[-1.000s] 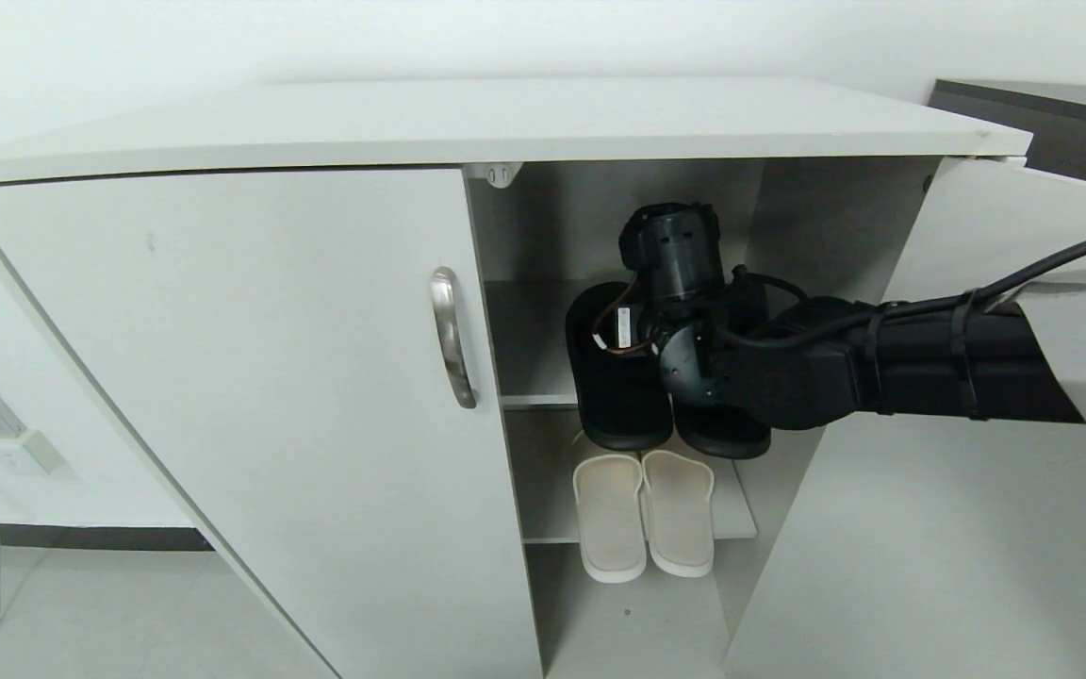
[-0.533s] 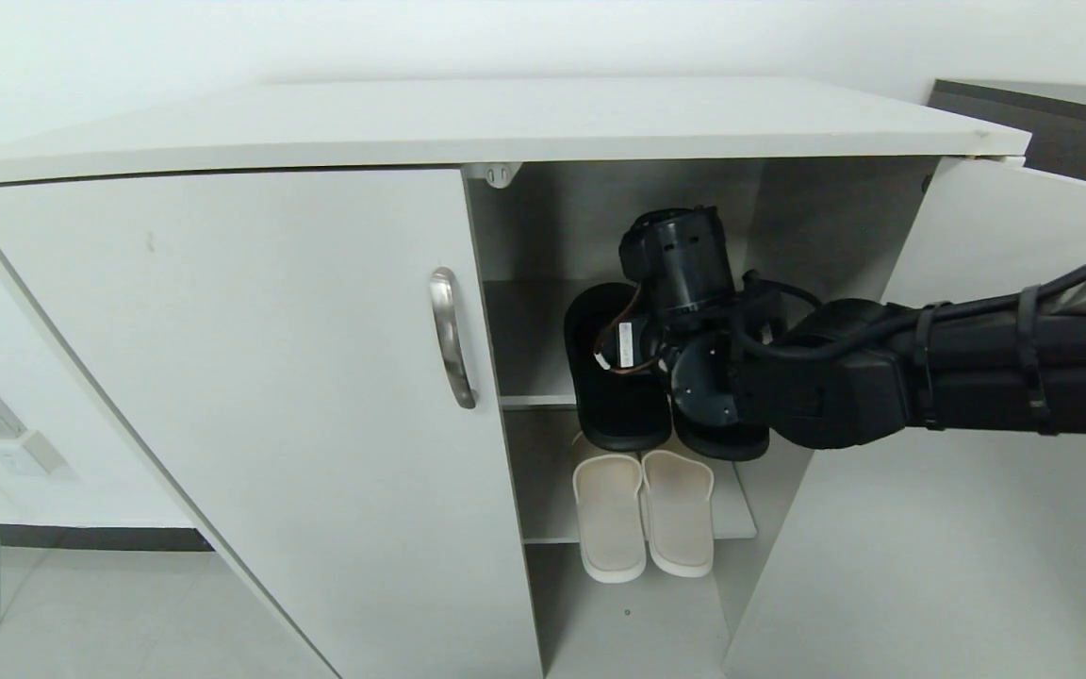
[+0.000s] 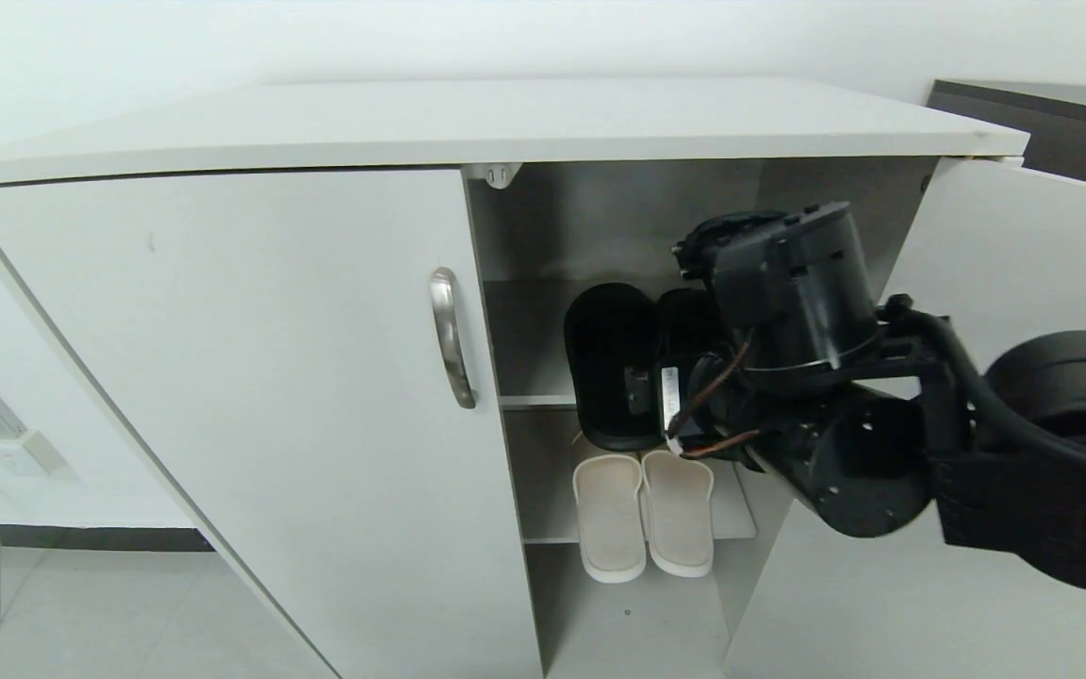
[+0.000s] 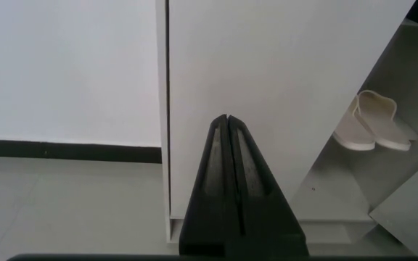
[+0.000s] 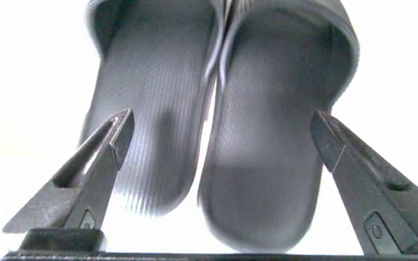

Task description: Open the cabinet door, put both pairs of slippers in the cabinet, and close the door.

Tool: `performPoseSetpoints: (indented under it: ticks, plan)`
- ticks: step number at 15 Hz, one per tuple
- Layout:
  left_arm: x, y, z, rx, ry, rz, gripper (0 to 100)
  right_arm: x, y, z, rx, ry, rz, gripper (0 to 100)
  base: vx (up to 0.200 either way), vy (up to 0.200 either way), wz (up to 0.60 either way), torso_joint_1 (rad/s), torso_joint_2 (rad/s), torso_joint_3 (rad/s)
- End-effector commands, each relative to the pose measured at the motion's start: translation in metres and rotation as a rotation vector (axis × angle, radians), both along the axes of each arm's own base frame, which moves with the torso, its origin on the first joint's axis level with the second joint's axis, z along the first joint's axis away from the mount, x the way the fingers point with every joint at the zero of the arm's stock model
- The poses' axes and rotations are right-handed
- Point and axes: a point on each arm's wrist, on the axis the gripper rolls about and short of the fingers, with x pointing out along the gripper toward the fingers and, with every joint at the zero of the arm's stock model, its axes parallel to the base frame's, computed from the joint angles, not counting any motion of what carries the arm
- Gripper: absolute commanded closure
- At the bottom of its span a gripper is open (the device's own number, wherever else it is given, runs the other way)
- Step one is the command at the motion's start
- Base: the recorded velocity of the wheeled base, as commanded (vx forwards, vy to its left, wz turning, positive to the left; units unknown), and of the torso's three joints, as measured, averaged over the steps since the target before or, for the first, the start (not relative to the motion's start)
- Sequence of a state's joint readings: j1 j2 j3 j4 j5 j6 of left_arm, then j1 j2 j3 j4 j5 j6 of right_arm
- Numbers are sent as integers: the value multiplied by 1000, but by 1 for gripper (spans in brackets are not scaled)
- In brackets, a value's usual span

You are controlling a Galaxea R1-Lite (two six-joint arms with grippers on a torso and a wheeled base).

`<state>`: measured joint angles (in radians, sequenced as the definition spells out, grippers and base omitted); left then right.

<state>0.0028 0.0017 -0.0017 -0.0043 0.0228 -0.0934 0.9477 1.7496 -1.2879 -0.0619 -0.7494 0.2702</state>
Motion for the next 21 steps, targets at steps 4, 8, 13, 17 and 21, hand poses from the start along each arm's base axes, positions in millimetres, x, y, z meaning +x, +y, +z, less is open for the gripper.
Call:
performPoseSetpoints:
  ticks: [4, 8, 13, 17, 21]
  plan:
    - [0, 0, 0, 0, 1, 1, 100, -28, -20, -1, 59, 16, 50, 100, 0, 0, 0, 0, 0, 0]
    - [0, 0, 0, 0, 1, 1, 100, -34, -18, -15, 91, 28, 148, 100, 0, 0, 0, 0, 0, 0]
    - [0, 0, 0, 4, 1, -1, 100, -36, -17, -31, 106, -29, 245, 100, 0, 0, 0, 0, 0, 0]
    - [0, 0, 0, 4, 1, -1, 100, -39, -15, -32, 102, -48, 259, 100, 0, 0, 0, 0, 0, 0]
    - [0, 0, 0, 4, 1, -1, 100, -39, -15, -32, 100, -46, 257, 100, -50, 0, 0, 3, 2, -1]
